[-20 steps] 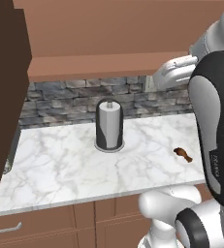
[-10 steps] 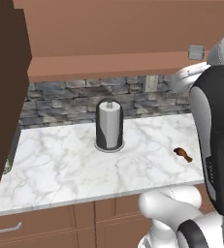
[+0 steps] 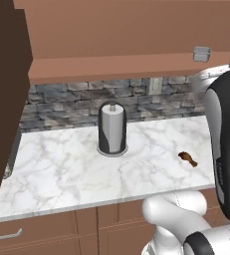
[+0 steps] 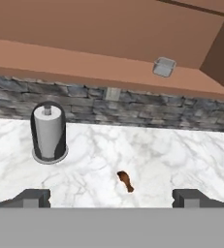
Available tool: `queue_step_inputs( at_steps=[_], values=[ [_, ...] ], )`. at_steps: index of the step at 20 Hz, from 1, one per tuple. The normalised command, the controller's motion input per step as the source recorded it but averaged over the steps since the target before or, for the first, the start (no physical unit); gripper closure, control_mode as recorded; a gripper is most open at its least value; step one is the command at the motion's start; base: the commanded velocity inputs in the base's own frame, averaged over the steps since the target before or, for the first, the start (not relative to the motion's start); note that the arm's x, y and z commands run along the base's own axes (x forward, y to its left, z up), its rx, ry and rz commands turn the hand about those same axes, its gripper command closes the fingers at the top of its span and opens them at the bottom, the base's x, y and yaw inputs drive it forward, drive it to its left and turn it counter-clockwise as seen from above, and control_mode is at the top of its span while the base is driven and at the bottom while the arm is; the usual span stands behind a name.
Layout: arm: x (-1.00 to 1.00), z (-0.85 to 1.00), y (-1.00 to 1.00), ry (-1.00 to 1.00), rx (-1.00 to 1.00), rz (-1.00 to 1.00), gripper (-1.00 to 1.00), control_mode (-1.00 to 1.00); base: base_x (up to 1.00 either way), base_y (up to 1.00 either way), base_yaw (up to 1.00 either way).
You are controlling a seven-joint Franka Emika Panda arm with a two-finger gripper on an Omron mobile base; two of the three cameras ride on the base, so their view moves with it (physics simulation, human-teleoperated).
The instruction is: Retrieve the tupperware from the cabinet, then place the raw meat into the tupperware to avoid contamination.
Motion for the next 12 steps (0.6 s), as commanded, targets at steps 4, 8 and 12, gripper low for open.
queue_step_inputs(
  at_steps=[4, 8, 12],
  values=[
    [0.07, 0.06, -0.35, -0.03, 0.05, -0.08, -1.00, -1.00, 0.00, 0.00, 0.00],
    [0.09, 0.11, -0.38, -0.01, 0.07, -0.06, -1.00, -1.00, 0.00, 0.00, 0.00],
    [0.02, 0.12, -0.39, 0.02, 0.10, -0.06, -1.00, -1.00, 0.00, 0.00, 0.00]
  ],
)
